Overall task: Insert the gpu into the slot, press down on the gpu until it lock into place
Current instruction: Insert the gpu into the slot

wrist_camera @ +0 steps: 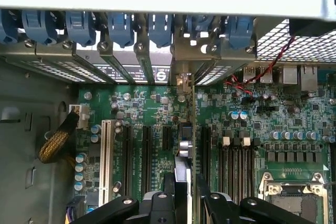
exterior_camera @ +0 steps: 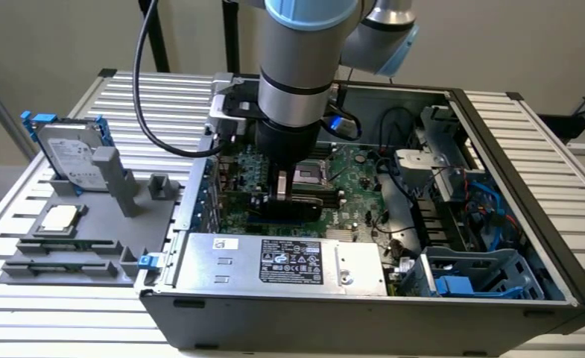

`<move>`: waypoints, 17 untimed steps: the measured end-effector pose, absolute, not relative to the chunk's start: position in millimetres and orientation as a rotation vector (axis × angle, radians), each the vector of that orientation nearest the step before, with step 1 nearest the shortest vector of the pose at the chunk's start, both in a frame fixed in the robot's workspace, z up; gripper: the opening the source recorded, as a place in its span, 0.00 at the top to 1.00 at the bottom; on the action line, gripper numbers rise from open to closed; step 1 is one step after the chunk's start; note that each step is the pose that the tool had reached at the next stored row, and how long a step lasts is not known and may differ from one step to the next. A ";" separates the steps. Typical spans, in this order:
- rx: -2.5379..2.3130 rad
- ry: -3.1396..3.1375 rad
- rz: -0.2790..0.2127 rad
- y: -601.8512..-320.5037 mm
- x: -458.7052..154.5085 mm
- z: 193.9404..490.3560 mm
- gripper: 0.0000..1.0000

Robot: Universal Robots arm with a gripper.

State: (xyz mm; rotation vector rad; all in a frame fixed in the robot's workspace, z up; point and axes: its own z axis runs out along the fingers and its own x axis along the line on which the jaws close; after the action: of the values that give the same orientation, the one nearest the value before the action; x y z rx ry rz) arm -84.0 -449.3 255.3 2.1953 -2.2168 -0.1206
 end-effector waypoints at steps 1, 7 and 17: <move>2.196 -2.216 -0.121 -449.3 -83.9 255.1 0.74; 2.200 -2.211 -0.121 -449.4 -83.9 253.7 0.74; 2.201 -2.210 -0.122 -449.3 -83.9 267.7 0.66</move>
State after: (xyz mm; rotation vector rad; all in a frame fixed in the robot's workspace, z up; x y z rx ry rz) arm -83.9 -449.3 267.7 2.2006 -2.2096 -0.1219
